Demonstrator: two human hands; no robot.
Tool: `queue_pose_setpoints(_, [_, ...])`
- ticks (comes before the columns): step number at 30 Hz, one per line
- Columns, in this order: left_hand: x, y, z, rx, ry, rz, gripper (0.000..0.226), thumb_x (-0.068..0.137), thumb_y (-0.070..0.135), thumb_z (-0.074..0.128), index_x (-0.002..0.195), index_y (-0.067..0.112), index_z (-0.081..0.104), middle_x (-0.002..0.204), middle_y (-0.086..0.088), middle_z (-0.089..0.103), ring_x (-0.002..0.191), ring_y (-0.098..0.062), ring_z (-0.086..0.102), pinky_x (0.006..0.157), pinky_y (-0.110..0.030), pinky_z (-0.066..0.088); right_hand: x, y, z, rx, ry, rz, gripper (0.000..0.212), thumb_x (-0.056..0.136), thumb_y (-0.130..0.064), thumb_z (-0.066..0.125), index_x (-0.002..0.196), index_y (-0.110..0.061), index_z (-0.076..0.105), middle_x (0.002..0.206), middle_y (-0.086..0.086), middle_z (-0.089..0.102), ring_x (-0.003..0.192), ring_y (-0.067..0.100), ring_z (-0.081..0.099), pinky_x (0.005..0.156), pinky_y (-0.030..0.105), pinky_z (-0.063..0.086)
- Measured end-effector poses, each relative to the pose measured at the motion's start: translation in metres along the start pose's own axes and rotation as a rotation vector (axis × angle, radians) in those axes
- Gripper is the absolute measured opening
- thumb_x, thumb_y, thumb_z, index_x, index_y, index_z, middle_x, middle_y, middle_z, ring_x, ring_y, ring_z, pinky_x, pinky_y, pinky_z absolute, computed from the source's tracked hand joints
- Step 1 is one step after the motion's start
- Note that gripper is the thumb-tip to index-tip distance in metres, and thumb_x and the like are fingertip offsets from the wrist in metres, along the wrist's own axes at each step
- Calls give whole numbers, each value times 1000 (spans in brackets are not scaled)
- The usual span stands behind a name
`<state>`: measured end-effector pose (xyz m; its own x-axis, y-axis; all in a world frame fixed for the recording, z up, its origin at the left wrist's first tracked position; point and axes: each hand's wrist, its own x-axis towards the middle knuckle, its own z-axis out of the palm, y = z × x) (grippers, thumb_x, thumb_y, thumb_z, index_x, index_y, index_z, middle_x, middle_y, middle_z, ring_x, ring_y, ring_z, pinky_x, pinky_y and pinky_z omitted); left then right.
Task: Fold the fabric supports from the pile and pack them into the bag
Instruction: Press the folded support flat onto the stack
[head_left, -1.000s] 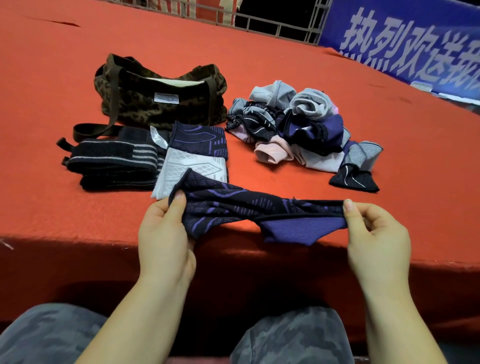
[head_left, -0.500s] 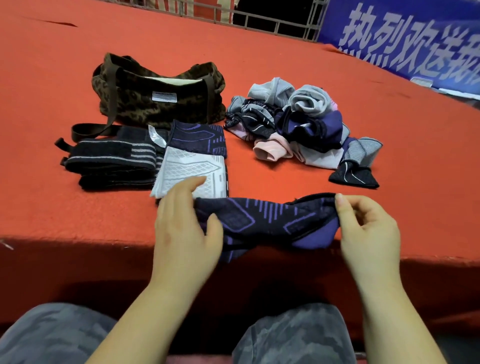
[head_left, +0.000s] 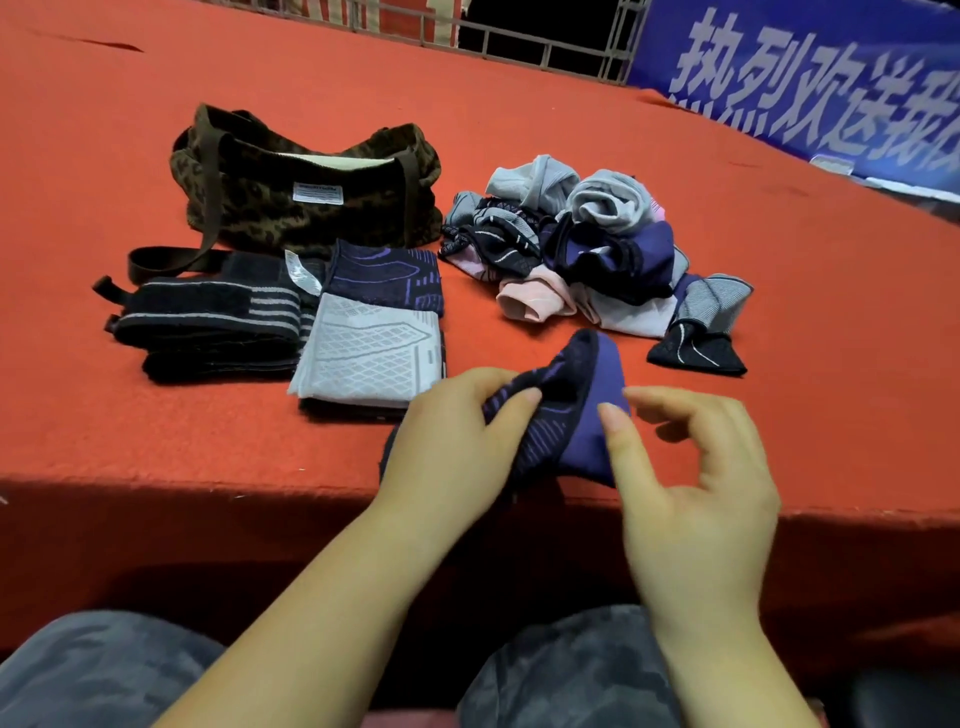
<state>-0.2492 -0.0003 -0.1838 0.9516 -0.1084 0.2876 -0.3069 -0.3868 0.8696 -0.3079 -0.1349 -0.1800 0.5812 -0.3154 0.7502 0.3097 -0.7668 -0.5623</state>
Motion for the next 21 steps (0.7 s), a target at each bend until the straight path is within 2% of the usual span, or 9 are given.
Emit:
queue_pose_setpoints(3, [0, 5, -1, -212, 14, -108, 15, 89, 26, 62, 96, 20, 74, 80, 8, 73, 75, -4, 67, 76, -30, 54, -8, -4, 9, -40, -64, 25, 25, 82, -40, 59, 93, -20, 69, 90, -7, 62, 85, 12, 56, 81, 31, 44])
queue_pose_setpoints(5, [-3, 4, -2, -258, 32, -116, 16, 91, 22, 59, 97, 18, 73, 80, 6, 73, 74, -6, 67, 75, -29, 53, -10, -6, 15, -63, -116, 89, 34, 80, -49, 56, 97, -22, 69, 94, -9, 63, 89, 11, 56, 85, 34, 45])
queue_pose_setpoints(8, [-7, 3, -1, -307, 47, -102, 17, 93, 21, 57, 97, 18, 72, 77, 5, 72, 70, -12, 66, 73, -37, 54, -13, -9, 21, -80, -137, 148, 39, 78, -55, 53, 99, -25, 69, 96, -12, 61, 92, 11, 55, 87, 37, 45])
queue_pose_setpoints(10, [-10, 1, 1, -289, 71, -75, 19, 92, 27, 57, 99, 19, 72, 79, 6, 72, 72, -11, 66, 75, -40, 55, -13, -9, 22, -113, -102, 183, 36, 76, -54, 56, 97, -28, 68, 91, -12, 55, 90, 11, 50, 85, 38, 45])
queue_pose_setpoints(13, [-14, 0, 5, -239, 119, -28, 33, 85, 39, 51, 106, 21, 70, 88, 8, 72, 82, -10, 67, 79, -43, 54, -10, -8, 22, -91, -102, 245, 18, 77, -43, 66, 87, -28, 63, 78, -13, 53, 76, 12, 50, 79, 45, 47])
queue_pose_setpoints(17, [-18, -1, 8, -163, 191, 27, 37, 86, 41, 48, 110, 22, 69, 99, 12, 71, 93, -1, 64, 87, -27, 49, -10, -4, 21, -126, -150, 274, 7, 80, -27, 68, 75, -27, 63, 68, -15, 62, 73, 15, 58, 80, 49, 48])
queue_pose_setpoints(19, [-19, 0, 6, -143, 215, 48, 36, 86, 40, 48, 109, 24, 69, 98, 13, 71, 91, 1, 63, 84, -20, 47, -11, -1, 20, -131, -172, 295, 8, 82, -25, 65, 74, -27, 64, 68, -13, 64, 73, 14, 61, 82, 44, 48])
queue_pose_setpoints(20, [-19, 0, 4, -129, 222, 54, 34, 86, 39, 48, 108, 24, 70, 95, 15, 71, 89, 3, 62, 81, -16, 46, -10, 2, 19, -119, -174, 316, 9, 84, -25, 64, 74, -26, 64, 69, -14, 64, 72, 10, 61, 81, 36, 49])
queue_pose_setpoints(21, [-18, -1, 2, -116, 230, 58, 32, 87, 39, 48, 106, 25, 70, 90, 20, 69, 87, 5, 61, 79, -11, 44, -9, 5, 17, -102, -169, 346, 11, 85, -23, 63, 74, -26, 63, 68, -15, 63, 70, 4, 60, 78, 22, 47])
